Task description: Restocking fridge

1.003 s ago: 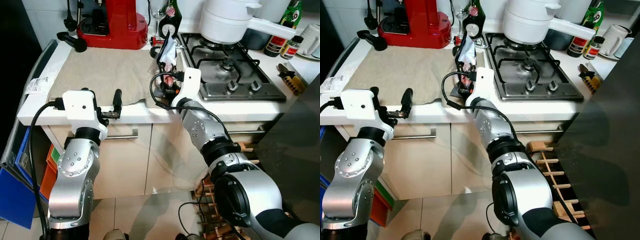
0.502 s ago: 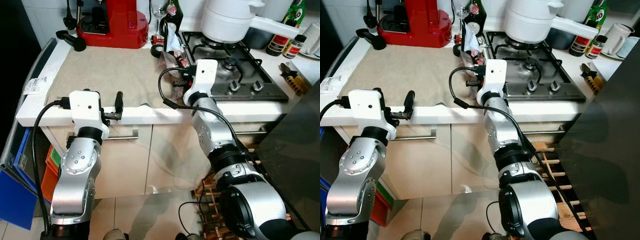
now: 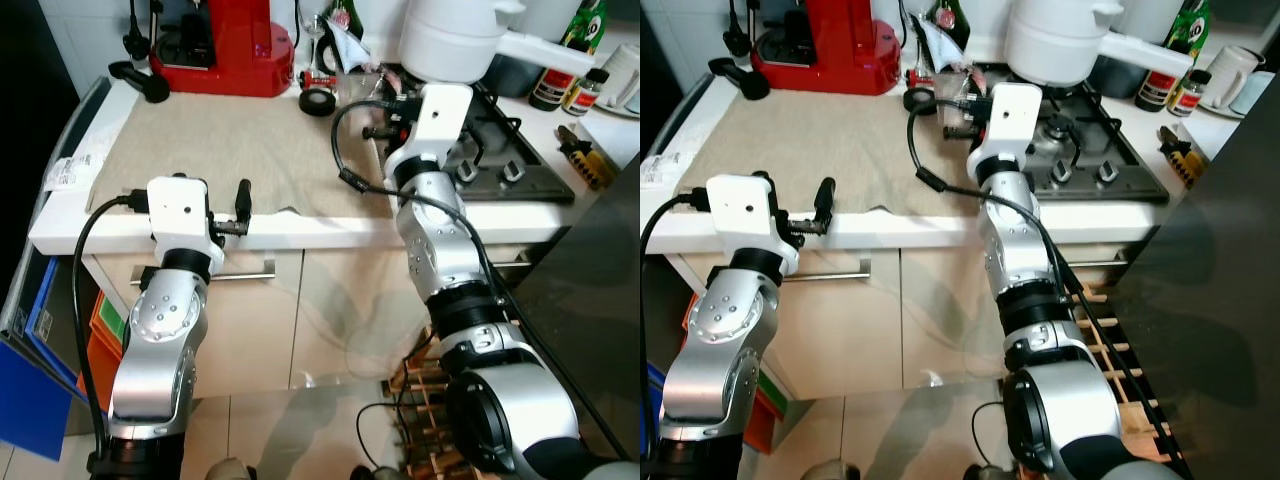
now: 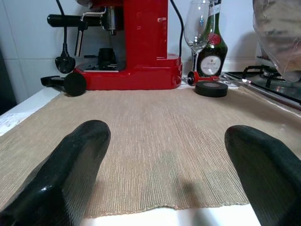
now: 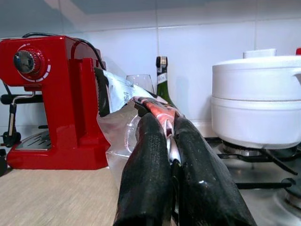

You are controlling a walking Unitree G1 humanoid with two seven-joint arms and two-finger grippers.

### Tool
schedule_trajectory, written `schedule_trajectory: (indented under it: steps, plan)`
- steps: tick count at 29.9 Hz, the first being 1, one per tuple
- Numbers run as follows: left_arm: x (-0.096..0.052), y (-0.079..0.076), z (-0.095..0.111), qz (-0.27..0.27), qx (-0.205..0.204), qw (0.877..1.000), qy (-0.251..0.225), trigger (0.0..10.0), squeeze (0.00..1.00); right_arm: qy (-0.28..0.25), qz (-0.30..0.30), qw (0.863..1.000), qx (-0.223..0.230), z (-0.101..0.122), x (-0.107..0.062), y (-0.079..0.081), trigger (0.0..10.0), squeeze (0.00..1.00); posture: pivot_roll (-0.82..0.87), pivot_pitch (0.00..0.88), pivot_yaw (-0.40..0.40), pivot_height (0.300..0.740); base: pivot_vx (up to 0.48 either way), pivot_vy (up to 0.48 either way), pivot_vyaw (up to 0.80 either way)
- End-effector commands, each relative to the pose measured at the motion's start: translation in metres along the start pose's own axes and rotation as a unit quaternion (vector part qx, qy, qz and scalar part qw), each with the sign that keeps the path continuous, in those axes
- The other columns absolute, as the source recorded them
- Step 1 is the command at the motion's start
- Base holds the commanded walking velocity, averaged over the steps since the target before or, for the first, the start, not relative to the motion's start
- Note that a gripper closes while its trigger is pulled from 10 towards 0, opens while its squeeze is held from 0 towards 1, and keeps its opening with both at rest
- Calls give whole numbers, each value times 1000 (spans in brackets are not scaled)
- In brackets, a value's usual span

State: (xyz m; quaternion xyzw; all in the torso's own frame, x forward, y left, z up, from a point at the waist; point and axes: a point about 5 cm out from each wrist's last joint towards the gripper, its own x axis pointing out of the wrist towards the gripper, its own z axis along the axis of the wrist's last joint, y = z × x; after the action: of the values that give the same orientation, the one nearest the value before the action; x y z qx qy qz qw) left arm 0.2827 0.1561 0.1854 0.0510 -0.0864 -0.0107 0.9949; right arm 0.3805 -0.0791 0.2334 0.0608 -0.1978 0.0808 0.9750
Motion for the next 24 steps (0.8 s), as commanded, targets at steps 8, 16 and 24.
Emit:
schedule_trajectory:
  steps: [8, 16, 24]
  plan:
    - [1, -7, -3, -14, 14, 1000, -6, 10000, 0, -77, -27, 996, -39, 22, -6, -13, 0, 0, 157, 17, -82, 740, 0, 0, 0]
    - [4, -11, -3, -21, 7, 1000, -13, 10000, 0, -59, -33, 997, -46, 10, -18, -15, 0, 0, 151, 10, -84, 740, 0, 0, 0]
    - [10, -16, -3, -24, 15, 999, -16, 10000, 0, -46, -33, 997, -51, 3, -26, -16, 0, 0, 142, 0, -84, 740, 0, 0, 0]
